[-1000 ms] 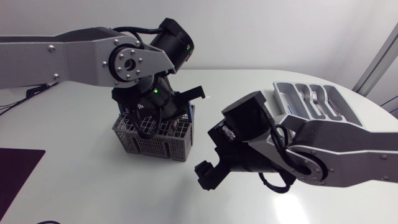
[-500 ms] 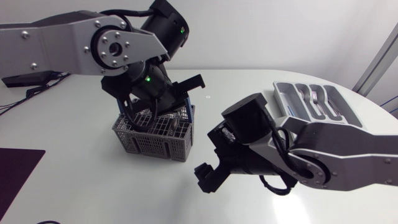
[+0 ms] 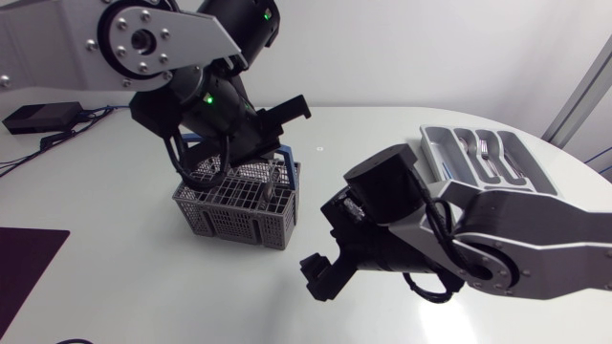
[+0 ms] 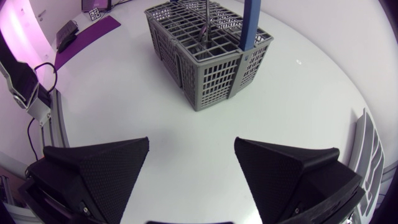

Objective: Unload the cutlery basket into the drawer organizer.

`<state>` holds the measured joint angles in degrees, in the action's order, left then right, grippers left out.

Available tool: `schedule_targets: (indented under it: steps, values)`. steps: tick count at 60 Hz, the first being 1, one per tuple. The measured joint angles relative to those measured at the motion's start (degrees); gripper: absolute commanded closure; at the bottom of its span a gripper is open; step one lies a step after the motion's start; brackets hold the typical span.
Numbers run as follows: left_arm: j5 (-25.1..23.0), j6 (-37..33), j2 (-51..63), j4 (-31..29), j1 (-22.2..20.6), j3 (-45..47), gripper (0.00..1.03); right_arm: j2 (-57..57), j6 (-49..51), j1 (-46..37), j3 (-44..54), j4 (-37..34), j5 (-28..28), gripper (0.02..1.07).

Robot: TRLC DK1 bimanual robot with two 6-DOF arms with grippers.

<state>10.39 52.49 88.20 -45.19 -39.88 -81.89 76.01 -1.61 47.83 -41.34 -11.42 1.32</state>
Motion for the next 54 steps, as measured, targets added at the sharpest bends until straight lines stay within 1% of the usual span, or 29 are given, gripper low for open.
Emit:
schedule_targets:
  steps: [31,38,42,47,54]
  values:
    - [-0.02,0.00,-3.17,-2.99,-0.07,-0.90,0.99,-1.42,0.00,0.50,0.22,-0.61,-0.76,0.08]
    - [-0.02,-0.09,-4.50,-2.99,-1.07,-0.90,0.99,-2.93,0.22,0.50,0.35,-0.57,-0.81,0.08]
    - [-0.04,-0.66,-5.92,-2.95,-2.45,-0.87,0.99,-5.14,0.85,0.48,1.14,-0.48,-1.05,0.08]
    - [-0.31,-2.16,-7.87,-0.72,-4.37,0.37,0.99,-8.33,2.97,0.35,2.91,0.35,-0.85,0.08]
    - [-3.34,-5.09,-10.97,5.90,-6.05,4.98,0.99,-13.92,6.14,-2.08,5.16,0.96,3.69,0.08]
